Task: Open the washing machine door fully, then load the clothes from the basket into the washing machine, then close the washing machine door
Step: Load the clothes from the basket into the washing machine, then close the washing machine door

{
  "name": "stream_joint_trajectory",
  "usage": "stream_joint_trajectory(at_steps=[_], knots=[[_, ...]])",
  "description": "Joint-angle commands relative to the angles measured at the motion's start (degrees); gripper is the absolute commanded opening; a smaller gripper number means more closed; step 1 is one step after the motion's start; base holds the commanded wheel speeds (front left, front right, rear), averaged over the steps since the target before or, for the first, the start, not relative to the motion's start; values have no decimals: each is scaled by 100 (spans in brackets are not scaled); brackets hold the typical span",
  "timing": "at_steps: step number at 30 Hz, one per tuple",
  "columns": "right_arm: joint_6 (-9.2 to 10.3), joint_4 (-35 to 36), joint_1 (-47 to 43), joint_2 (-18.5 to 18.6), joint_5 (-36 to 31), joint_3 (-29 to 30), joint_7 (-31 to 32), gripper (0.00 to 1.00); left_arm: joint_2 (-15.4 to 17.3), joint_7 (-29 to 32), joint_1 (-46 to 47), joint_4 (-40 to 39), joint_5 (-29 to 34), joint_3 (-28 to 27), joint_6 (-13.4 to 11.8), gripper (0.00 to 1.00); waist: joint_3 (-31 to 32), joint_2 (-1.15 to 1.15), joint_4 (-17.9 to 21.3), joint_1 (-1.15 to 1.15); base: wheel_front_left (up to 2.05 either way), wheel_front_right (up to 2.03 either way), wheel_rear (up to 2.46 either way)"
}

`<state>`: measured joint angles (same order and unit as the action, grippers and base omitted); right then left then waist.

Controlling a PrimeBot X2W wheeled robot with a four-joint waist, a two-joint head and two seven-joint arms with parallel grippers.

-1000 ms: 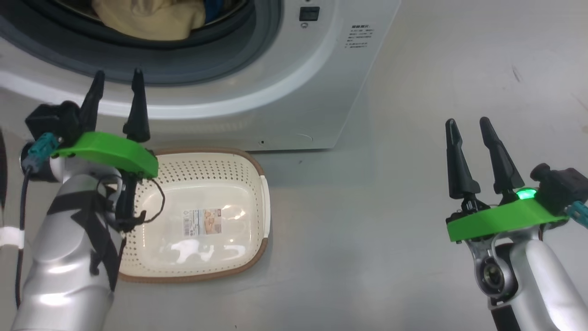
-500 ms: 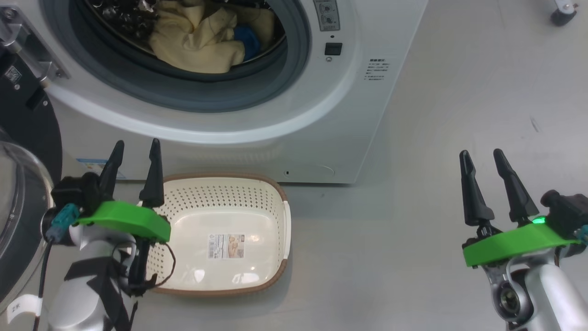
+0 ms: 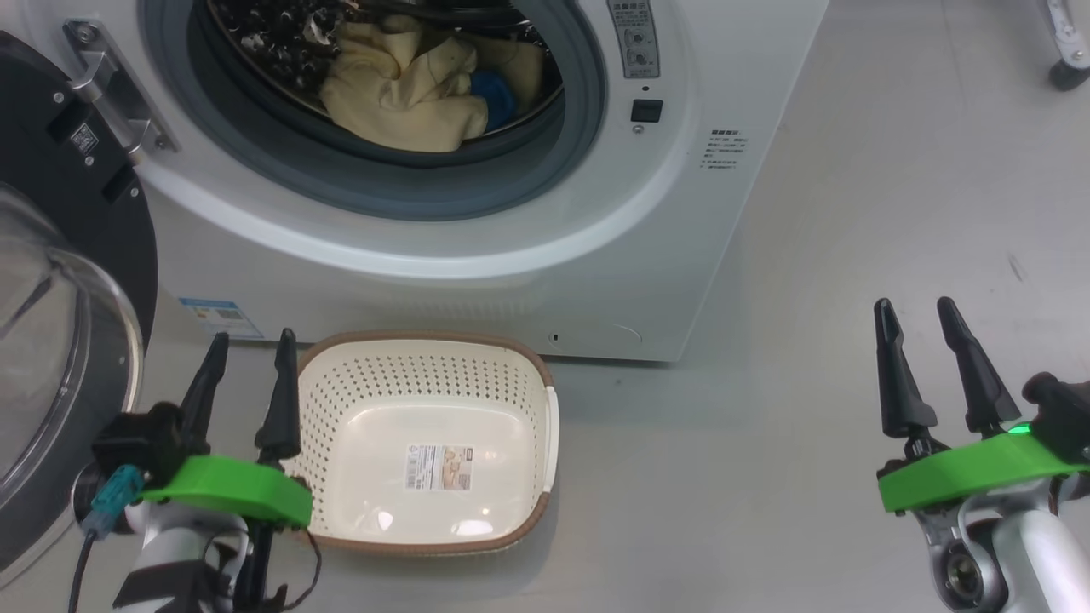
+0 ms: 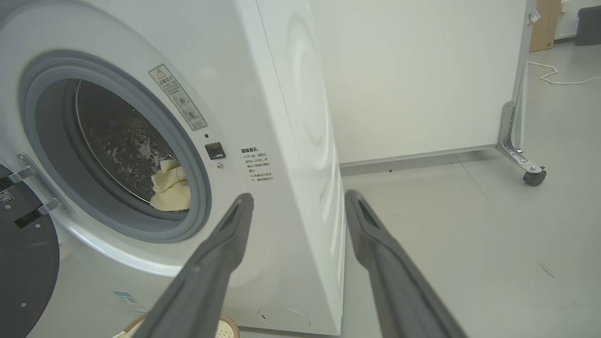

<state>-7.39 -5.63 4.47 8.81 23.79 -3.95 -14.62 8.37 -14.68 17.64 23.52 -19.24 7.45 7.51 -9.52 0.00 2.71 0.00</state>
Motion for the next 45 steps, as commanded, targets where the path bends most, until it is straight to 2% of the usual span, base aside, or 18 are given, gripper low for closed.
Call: stream_joint_trajectory(at_steps=[1, 17, 45], knots=[[-10, 209, -30, 141, 24, -50, -38, 100, 191, -32, -47, -286, 36, -292, -2, 100, 45, 0, -11, 0, 0, 0, 0], [-10, 237, -252, 90, 7, 66, -38, 100, 219, -32, -706, -781, 8, -699, -2, 100, 198, 0, -12, 0, 0, 0, 0], [-10, 257, -222, 103, -2, 48, -38, 100, 146, -32, -779, -785, 67, -695, -2, 100, 193, 0, -7, 0, -13, 13, 0]])
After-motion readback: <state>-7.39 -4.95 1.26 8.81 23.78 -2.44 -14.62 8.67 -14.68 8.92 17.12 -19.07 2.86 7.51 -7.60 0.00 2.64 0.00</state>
